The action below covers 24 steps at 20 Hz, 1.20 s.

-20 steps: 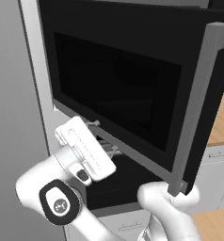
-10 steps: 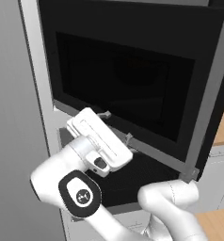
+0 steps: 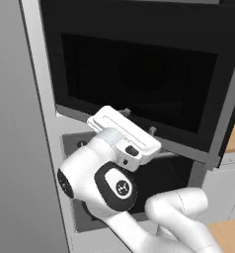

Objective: Open the microwave, place the bowl with waffle inside the microwave, then close the microwave door and turn it on.

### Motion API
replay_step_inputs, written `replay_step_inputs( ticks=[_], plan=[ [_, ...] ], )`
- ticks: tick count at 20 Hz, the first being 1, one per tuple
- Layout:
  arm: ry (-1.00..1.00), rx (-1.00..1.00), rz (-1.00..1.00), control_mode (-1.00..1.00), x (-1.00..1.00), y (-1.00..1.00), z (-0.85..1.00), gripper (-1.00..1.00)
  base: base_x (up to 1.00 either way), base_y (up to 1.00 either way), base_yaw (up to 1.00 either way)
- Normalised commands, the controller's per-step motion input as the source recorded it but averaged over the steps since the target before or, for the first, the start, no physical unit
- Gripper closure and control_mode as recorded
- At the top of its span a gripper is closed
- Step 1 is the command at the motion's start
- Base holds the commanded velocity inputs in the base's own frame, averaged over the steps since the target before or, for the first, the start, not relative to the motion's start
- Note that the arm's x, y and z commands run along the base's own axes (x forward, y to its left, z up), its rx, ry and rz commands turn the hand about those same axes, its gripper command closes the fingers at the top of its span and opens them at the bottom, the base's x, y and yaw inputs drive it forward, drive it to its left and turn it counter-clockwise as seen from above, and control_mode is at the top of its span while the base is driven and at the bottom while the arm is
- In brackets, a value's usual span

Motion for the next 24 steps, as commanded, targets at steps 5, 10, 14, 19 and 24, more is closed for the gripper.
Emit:
replay_step_inputs(
  ticks=[5,10,14,19,24],
  plan=[
    [0.13,0.02,0.24,-1.00,0.40,-0.57,0.00,-1.00,0.00,0.00,0.00],
    [0.11,0.01,0.26,-1.00,0.52,-0.48,0.00,-1.00,0.00,0.00,0.00],
    [0.09,0.00,0.23,-1.00,0.52,-0.42,0.00,-1.00,0.00,0.00,0.00],
    [0.09,0.00,0.19,-1.00,0.50,-0.29,0.00,-1.00,0.00,0.00,0.00],
    [0.12,0.00,0.13,-1.00,0.43,-0.10,0.01,-1.00,0.00,0.00,0.00]
  ],
)
